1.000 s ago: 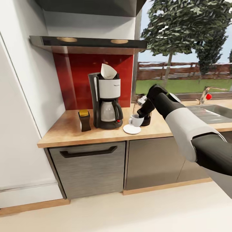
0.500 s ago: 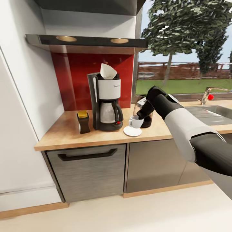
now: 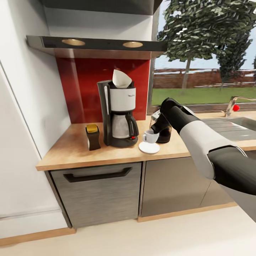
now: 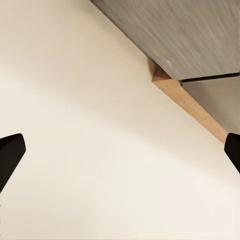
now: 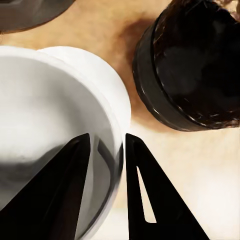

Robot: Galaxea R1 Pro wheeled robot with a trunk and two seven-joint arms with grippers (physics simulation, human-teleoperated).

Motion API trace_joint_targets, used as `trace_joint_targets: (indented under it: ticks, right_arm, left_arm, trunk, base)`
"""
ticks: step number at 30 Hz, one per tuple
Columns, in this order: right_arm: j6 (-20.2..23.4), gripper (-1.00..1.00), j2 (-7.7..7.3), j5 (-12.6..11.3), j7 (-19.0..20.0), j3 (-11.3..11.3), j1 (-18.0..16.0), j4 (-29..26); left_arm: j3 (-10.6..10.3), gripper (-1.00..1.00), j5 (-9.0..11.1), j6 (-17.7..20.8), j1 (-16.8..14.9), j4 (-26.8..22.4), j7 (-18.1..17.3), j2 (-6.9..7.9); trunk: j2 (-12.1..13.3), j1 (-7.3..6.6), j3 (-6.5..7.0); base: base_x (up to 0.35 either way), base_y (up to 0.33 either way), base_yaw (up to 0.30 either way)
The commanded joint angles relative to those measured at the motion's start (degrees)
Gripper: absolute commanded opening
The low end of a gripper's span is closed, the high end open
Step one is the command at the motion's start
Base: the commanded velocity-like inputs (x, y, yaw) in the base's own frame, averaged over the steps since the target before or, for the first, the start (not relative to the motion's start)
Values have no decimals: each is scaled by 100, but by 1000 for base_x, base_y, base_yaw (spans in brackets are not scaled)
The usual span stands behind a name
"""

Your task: Set up a coffee station on the kitchen countertop: keep the coffee maker on the countertop, move the bottle of coffee from the kitchen shelf to the counter next to the coffee maker, place a paper coffee filter on top of the coffee maker, put the saucer next to the coffee maker with the coffee cup on the saucer, and place the electric kettle next to the coffee maker.

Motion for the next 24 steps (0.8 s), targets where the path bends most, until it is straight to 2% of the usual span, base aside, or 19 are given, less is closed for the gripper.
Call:
trace_joint_targets:
  ticks: [1,6,20,24]
  right_arm:
    - [9,-100,0,55,63,15,-5,-6]
    - [9,-100,2,55,62,10,-5,-2]
    - [9,-100,2,58,39,2,2,20]
    - [9,-100,2,61,37,0,3,20]
  left_arm:
    - [44,100,-22,23,-3,3,-21,3]
    - [44,100,-23,24,-5,3,-21,6]
    - [44,100,-22,25,-3,3,-21,7]
    - [44,100,-22,25,-5,3,-21,7]
  trunk:
    - [-3,1,-6]
    - [-3,1,-6]
    - [-3,1,-6]
    - [-163,89,-78]
  base:
    - [156,149,0]
    - [110,103,0]
    - [5,5,0]
    - [0,0,0]
